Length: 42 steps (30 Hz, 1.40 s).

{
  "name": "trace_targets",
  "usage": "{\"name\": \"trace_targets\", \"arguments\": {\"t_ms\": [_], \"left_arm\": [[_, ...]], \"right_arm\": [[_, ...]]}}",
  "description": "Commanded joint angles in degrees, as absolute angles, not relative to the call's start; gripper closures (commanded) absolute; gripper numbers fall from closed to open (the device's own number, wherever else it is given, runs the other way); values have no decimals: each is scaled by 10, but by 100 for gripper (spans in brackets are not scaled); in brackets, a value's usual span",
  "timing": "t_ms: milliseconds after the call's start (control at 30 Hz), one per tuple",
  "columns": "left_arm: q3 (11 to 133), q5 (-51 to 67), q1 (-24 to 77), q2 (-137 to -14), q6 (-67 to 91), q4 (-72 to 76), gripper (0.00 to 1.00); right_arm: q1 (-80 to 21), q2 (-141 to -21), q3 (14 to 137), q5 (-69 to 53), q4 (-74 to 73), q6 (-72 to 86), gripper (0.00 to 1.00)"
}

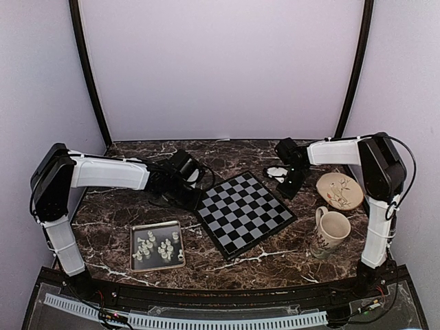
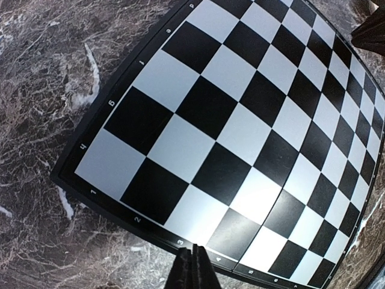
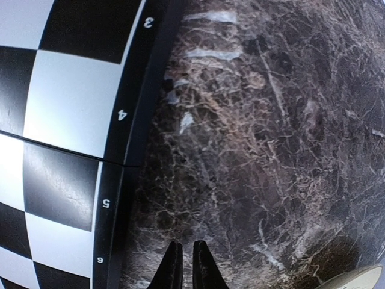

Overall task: Set up the chess pieces on the board
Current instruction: Move the chessboard to the center of the board.

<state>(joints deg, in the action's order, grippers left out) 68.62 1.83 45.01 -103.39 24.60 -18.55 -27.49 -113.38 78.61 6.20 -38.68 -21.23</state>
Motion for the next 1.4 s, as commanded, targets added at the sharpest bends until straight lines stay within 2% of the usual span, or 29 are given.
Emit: {"name": "trace_targets", "arguments": {"t_ms": [0, 333, 800, 1033, 1367], "left_arm": [[729, -18, 449, -1046, 245, -258, 100], [723, -42, 415, -1058, 240, -298, 100], [786, 8, 407, -1131, 218, -297, 100], [795, 27, 431, -1127, 213, -303, 100], [780, 7, 444, -1092, 220, -310, 100]], "right_arm": [[-287, -1137, 798, 50, -408, -231, 91], [-305, -1118, 767, 32, -413, -236, 93], [-362, -1074, 701, 14, -426, -256, 94], [-416, -1043, 671, 11, -456, -274, 96], [-420, -1034, 664, 18, -483, -286, 96]]}}
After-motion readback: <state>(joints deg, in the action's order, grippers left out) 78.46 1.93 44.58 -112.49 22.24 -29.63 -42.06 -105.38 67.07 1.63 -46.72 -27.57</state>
